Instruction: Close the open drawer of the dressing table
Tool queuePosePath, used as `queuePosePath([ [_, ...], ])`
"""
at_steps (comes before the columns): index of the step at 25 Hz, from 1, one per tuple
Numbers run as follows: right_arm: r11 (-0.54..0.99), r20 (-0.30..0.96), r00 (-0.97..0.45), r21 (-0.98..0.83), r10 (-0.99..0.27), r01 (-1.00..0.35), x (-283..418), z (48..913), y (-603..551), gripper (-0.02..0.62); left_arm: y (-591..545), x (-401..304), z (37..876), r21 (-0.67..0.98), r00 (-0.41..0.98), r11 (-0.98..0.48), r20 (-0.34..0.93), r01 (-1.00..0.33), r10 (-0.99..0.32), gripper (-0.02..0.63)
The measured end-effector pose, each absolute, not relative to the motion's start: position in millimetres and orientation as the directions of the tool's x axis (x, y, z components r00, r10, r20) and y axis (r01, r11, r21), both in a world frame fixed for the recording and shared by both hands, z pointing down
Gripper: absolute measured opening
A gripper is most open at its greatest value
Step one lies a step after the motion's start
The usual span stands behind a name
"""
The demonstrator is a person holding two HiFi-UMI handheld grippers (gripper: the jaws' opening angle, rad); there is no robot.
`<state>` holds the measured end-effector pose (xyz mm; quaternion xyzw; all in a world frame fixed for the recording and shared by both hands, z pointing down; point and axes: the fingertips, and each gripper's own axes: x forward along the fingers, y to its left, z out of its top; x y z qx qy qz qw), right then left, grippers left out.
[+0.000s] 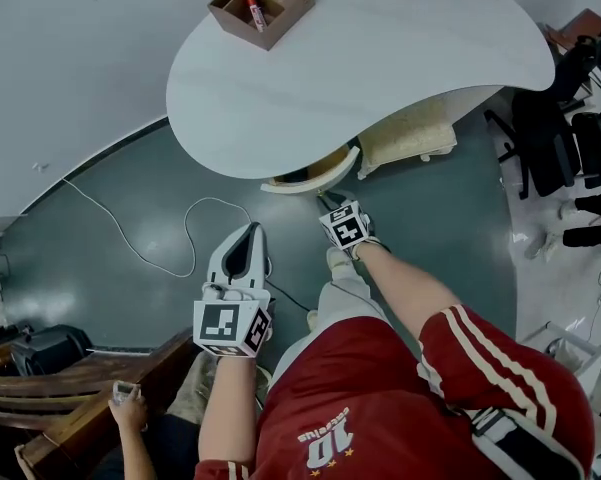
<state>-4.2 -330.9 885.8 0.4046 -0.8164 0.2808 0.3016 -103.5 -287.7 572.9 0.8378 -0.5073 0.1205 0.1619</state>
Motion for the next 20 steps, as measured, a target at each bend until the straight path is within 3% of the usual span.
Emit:
queuePosePath([
  [20,0.634,0.690,-0.538,-0.147,-0.484,-0.759,-16,882,-382,0.087,-345,-101,575,0.148,0.404,-0.376,0.375,-0.915,-0.834,0.003],
])
